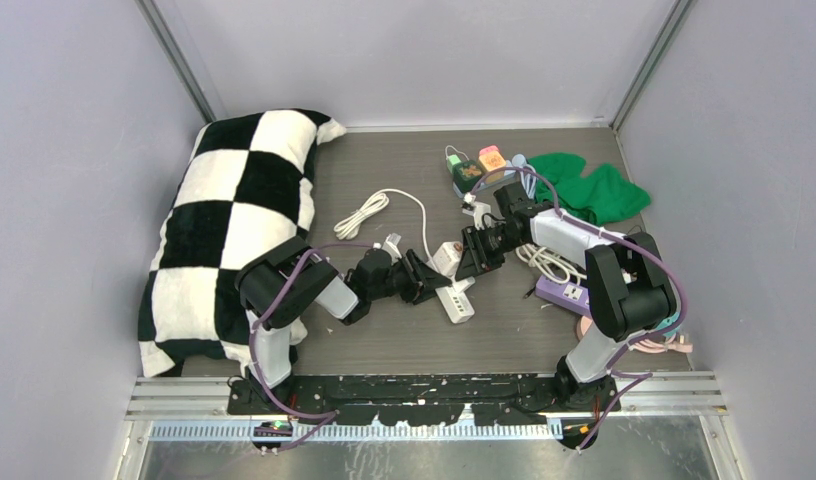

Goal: Pull the plug off the socket
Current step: Remove the plug from the socket.

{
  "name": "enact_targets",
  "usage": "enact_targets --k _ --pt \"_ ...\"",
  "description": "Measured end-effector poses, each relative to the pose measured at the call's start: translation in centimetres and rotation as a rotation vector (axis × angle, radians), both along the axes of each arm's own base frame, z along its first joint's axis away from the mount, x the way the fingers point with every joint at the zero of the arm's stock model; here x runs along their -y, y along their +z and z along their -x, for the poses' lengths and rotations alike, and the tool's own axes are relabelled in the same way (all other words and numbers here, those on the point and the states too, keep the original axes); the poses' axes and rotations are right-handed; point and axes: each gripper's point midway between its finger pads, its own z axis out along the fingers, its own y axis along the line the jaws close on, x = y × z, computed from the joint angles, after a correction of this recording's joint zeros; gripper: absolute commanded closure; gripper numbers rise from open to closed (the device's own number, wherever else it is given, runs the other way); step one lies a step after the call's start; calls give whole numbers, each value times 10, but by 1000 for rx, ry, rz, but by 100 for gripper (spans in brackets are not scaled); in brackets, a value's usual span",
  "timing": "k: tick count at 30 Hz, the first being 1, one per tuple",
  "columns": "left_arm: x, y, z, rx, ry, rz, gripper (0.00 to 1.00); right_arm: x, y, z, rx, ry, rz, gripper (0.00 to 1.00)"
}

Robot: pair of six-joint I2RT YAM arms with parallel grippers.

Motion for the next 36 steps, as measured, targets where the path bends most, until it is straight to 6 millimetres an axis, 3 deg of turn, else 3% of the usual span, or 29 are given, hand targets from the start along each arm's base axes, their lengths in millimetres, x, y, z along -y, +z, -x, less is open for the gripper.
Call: enact_targets --k 5,7,19,36 --pt "0 1 1 -1 -4 5 92 0 0 0 -4 -8 3 99" --pt "0 1 1 -5 -3 5 99 0 0 0 -8 -13 5 99" --pt "-8 1 7 -43 0 -60 100 -12 6 7 132 67 108 99" --pt "-7 2 6 -44 10 -81 100 -2 2 3 48 35 33 99"
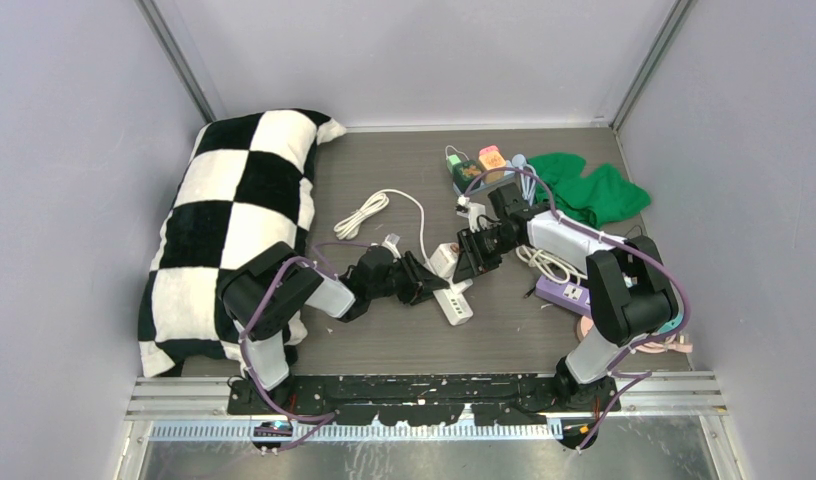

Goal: Pull the plug off the socket
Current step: Remove the plug from the socket.

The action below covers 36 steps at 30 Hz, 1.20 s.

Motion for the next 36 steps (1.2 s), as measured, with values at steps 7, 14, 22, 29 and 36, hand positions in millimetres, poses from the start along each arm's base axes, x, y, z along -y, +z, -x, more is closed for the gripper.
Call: enact_targets --k 7,14,22,29,36 --pt "1 1 1 10 -4 8 100 1 2 1 -1 16 -18 99" --pt "0 -1 2 -4 -2 6 100 -8 3 5 51 59 12 99" --pt "1 -1 3 -2 -5 6 100 -1 4 2 66 62 18 99" --pt "3 4 2 24 -12 16 100 4 7 2 48 58 -19 99" --pt "4 3 3 24 -16 16 100 1 7 5 37 57 -40 99"
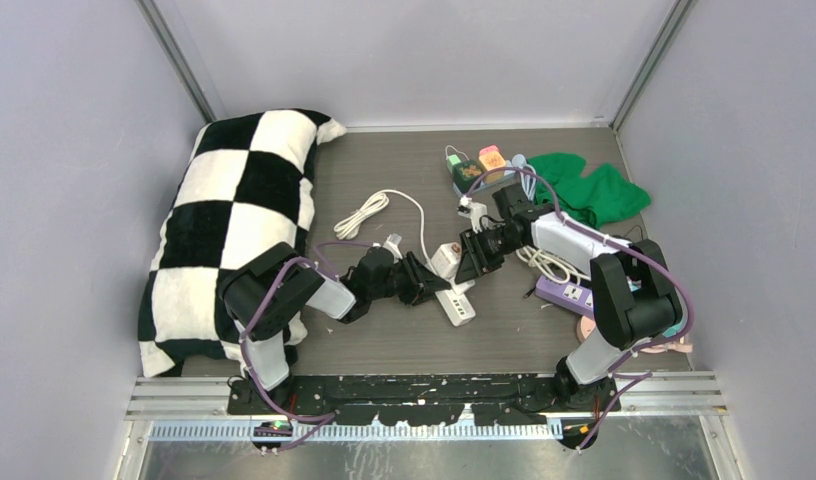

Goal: Pull the plug off the socket
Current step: Remove the plug from the socket.

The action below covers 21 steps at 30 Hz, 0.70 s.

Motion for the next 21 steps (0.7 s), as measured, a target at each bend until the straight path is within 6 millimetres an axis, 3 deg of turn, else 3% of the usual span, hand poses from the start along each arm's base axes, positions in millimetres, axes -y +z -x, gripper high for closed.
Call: enact_targets --k 11,21 --pt "-4 -5 5 -38 -13 -24 100 -10 -2 6 68 36 91 99" --pt "3 4 0 5 -26 -17 100 9 5 -1 39 11 23 99"
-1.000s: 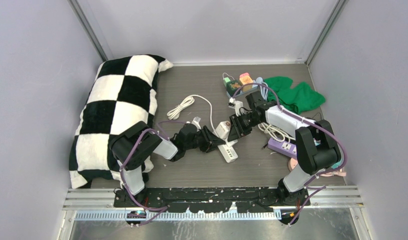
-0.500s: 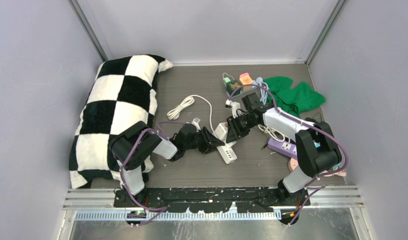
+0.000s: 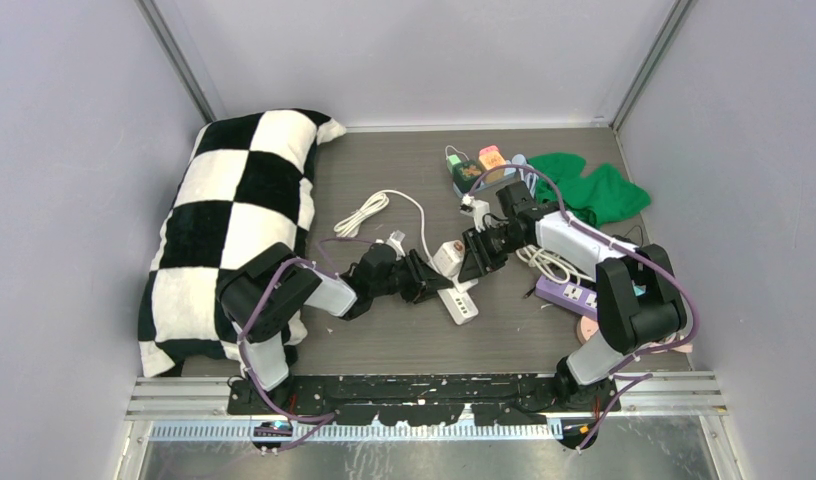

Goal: Pull the plug off the socket
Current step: Remove the plug from the socket.

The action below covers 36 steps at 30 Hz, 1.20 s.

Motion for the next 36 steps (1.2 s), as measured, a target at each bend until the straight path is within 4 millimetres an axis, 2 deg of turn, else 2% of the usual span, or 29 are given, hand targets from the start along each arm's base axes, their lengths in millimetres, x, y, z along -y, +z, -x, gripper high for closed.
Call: enact_targets --k 9,17,25,31,36 --pt "0 1 0 5 -2 2 100 -4 1 3 -9 16 -20 99" --pt "-6 -9 6 -42 -4 -10 100 -17 -4 9 45 72 89 99" --pt "-4 -5 4 -26 -3 -2 100 -5 -1 3 35 58 59 99" --pt "-10 -10 -7 -45 45 -18 100 18 7 2 -29 -1 7 99" --pt "-11 -10 -7 -46 48 -18 100 13 13 12 -67 24 -44 99"
